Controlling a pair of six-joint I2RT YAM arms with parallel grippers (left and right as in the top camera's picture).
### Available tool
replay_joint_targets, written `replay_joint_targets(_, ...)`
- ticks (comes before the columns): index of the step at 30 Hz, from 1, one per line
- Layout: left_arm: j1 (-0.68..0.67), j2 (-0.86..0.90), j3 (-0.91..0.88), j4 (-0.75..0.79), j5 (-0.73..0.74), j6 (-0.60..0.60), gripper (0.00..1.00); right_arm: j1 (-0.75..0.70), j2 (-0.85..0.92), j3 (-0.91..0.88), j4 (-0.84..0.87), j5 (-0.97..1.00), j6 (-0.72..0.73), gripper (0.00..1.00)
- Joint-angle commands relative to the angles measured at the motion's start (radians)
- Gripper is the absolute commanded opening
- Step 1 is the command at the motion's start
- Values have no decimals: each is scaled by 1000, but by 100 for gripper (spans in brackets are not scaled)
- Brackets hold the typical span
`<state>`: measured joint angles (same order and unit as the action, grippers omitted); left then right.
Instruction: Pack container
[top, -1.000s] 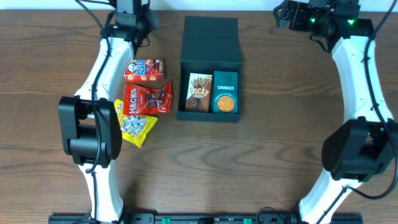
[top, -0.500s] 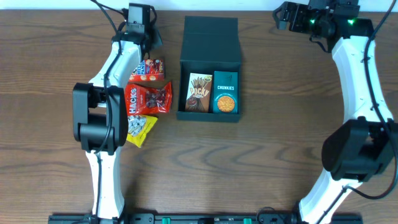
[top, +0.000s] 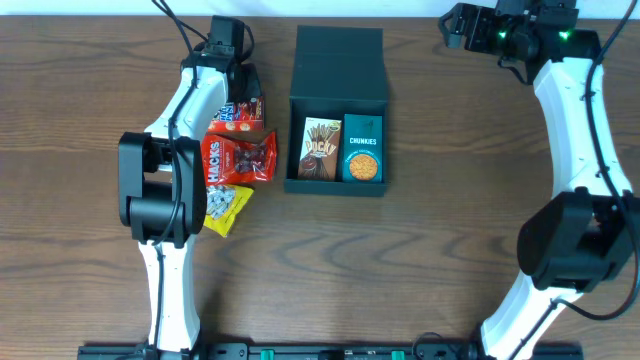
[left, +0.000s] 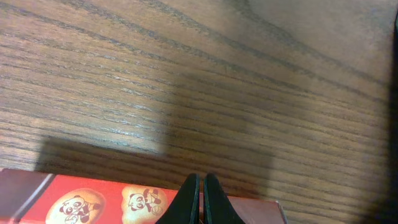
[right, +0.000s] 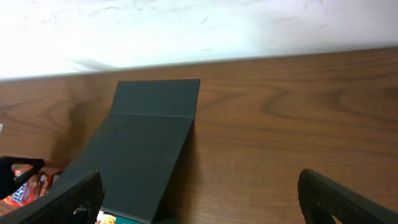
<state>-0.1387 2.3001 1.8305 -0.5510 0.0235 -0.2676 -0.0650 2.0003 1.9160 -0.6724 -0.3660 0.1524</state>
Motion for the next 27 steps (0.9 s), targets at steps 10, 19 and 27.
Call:
replay_joint_targets(10,0,17,18,-132,3,76,5,-6,-12,16,-13,3,11,99)
replay_joint_targets(19,0,17,18,-224,-5,142,6,-6,-12,16,-14,3,10,99)
replay_joint_targets(27,0,-4,26,-249,3,56,6,-6,-12,16,-13,3,7,99)
